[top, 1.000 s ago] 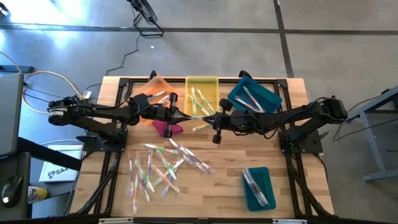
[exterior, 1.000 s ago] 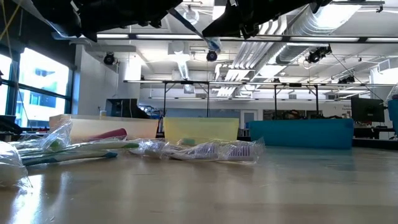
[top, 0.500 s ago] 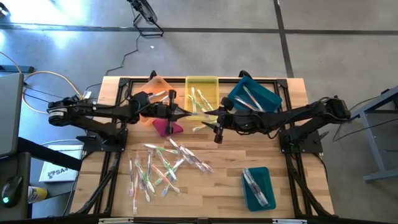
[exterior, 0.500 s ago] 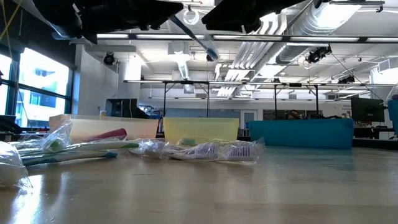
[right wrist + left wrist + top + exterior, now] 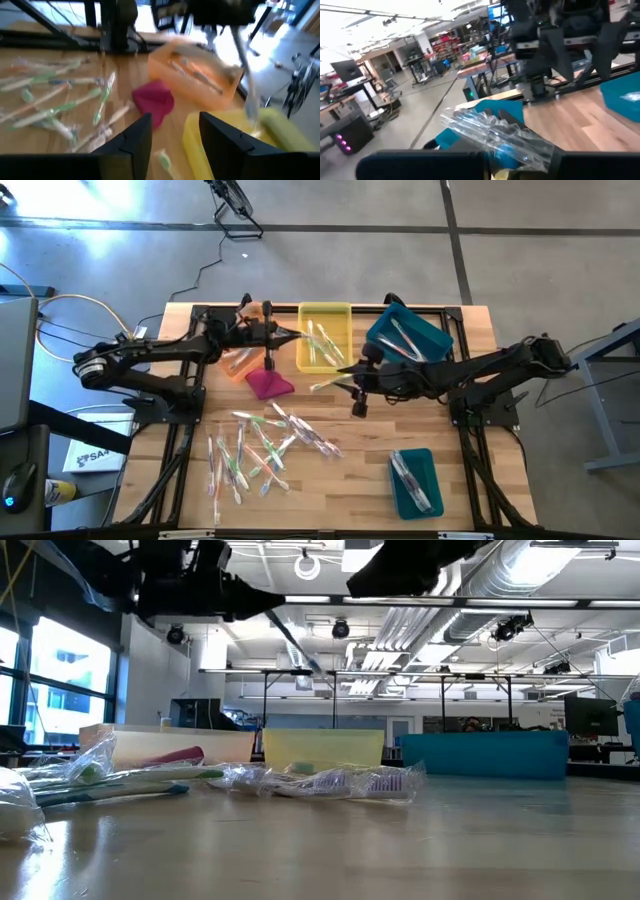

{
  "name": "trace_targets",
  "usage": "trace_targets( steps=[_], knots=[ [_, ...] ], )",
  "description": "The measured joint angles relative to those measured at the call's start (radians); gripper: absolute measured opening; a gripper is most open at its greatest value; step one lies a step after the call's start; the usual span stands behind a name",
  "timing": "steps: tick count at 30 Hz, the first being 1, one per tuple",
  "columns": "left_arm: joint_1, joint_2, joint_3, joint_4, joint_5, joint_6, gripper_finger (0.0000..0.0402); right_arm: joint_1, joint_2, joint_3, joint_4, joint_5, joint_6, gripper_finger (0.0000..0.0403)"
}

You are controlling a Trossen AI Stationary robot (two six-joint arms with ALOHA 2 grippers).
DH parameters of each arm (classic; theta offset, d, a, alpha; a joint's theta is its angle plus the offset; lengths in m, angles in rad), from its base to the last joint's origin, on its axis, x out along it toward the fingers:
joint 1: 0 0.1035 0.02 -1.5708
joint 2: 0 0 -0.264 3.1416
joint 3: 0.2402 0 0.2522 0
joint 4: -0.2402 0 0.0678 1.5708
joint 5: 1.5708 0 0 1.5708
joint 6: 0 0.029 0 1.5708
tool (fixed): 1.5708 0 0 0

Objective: Pick & Place Toothbrushes
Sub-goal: Put the blue toothbrush into the orange bin

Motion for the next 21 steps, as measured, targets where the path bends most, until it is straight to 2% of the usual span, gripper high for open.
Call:
trace_targets(
  steps=[7,12,18,21],
  knots=[
    [0.134,-0.100,0.000,-0.131,0.048,-0.003,0.0009,-0.002,0.000,-0.001,-0.174,-0.003,0.138,0.0121],
    [0.240,-0.208,0.000,-0.329,0.054,-0.018,0.0009,-0.002,0.000,-0.001,-0.246,-0.014,0.217,0.0080],
    [0.331,-0.312,0.000,-0.545,0.049,-0.050,0.0009,-0.002,0.000,-0.001,-0.281,-0.020,0.230,0.0016],
    [0.354,-0.340,0.000,-0.596,0.048,-0.073,0.0009,-0.003,0.000,-0.001,-0.283,-0.021,0.226,0.0006]
  ],
)
